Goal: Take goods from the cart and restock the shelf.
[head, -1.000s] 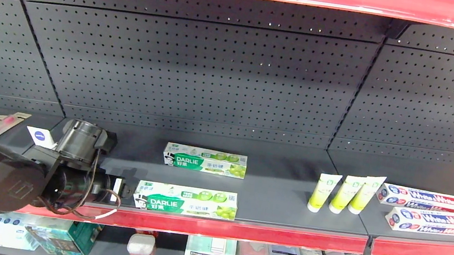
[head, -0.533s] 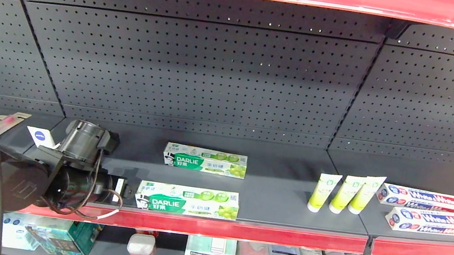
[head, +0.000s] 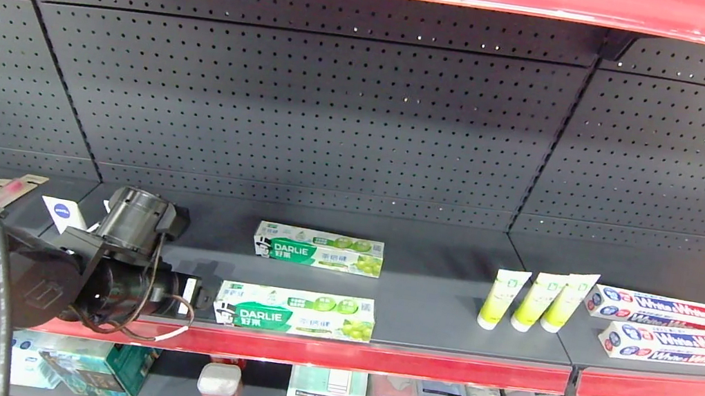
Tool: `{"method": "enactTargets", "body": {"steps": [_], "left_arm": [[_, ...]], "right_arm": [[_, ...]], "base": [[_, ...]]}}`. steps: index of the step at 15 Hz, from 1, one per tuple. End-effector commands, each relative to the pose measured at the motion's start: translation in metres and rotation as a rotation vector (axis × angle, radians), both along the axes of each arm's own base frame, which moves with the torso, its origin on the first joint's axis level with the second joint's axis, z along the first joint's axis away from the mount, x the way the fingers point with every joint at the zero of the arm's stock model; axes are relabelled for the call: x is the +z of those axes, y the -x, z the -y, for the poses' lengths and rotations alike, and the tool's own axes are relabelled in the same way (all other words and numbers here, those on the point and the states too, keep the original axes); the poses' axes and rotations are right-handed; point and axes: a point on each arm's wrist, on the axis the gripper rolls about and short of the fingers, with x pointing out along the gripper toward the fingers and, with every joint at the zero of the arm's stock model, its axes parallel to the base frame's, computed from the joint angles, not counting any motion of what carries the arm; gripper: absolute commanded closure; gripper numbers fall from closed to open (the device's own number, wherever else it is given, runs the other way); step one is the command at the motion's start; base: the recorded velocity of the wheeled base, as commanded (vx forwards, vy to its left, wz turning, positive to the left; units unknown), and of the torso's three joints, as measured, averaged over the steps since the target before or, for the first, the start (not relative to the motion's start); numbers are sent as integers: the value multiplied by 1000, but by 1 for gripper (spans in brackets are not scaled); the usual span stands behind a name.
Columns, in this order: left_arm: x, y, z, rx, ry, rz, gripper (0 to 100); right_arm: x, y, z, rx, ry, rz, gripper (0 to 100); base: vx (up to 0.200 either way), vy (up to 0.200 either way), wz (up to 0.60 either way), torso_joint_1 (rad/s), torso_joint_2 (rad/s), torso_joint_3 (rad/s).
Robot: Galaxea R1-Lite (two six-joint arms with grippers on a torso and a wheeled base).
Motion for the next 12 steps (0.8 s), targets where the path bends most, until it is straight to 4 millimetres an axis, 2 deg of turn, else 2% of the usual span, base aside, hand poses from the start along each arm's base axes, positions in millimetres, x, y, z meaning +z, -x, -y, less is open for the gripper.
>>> {"method": "enactTargets", "body": {"steps": [1,4,8,9,12], "left_arm": [[1,0,0,0,0,4,0],[3,2,-2,6,1,7,0],[15,5,-14,35,10,43,0],[26,10,-23,60,12,62,0],[40,35,-44,69,-21,63,0]], "right_arm": [[0,0,0,1,1,0,0],[0,0,0,1,1,0,0],[0,0,0,1,1,-2,0],[0,0,0,1,1,0,0],[0,0,0,1,1,0,0]], "base": [[0,0,0,0,0,0],[0,0,0,0,0,0],[0,0,0,0,0,0],[0,0,0,0,0,0],[0,0,0,0,0,0]]}}
